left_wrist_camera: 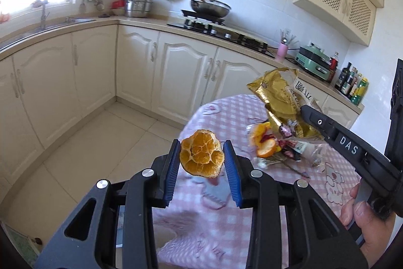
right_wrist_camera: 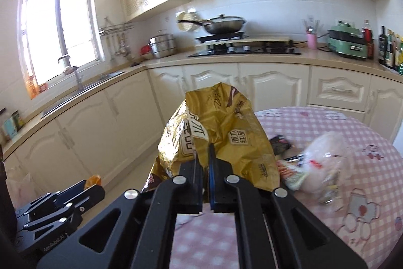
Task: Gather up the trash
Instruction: 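Carry both items over the bucket and open the right tool to drop the gold bag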
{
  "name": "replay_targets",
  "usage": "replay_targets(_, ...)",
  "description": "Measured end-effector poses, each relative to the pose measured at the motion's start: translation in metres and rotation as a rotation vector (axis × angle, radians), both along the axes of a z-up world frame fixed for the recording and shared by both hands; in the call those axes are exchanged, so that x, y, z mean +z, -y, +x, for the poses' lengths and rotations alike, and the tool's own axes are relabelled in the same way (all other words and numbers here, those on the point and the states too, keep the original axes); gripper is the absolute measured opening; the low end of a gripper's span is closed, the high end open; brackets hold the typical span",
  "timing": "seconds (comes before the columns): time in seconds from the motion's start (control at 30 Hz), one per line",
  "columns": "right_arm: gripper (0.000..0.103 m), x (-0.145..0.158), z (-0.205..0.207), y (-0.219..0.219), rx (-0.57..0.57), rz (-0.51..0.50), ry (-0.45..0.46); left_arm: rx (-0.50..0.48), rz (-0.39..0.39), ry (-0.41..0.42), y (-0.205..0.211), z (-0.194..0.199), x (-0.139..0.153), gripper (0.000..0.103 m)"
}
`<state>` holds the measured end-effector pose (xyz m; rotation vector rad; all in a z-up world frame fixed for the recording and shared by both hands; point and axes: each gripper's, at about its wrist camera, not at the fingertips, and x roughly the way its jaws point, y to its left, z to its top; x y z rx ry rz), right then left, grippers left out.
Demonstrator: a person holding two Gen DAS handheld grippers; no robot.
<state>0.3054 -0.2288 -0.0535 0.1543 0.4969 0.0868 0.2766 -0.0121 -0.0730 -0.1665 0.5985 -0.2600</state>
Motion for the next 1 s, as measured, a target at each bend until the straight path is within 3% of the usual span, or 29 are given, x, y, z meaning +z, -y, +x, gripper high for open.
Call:
replay_targets(0.23, 0.004, -0.027, 0.014, -0.096, 0.206, -0.013, -0.085, 0.144, 0.009, -0.043, -0.067, -0.014, -0.014, 0.033)
replay_targets(0.5, 0.004, -0.094, 0.032, -0.194, 0.383, -0.045, -0.246, 0.296, 0.031, -0.158, -0.132, -0.012, -0.058, 0.033)
replay_targets(0.8, 0.005, -0.183, 0.066, -0.261, 0.447, -0.064, -0.44, 0.401, 0.063, -0.3, -0.181, 0.016, -0.121, 0.033)
replay_targets(1.0, 0.008, -0.219, 0.091, -0.285, 0.453, -0.079, -0.496, 0.436, 0.093, -0.356, -0.195, 0.033, -0.149, 0.033)
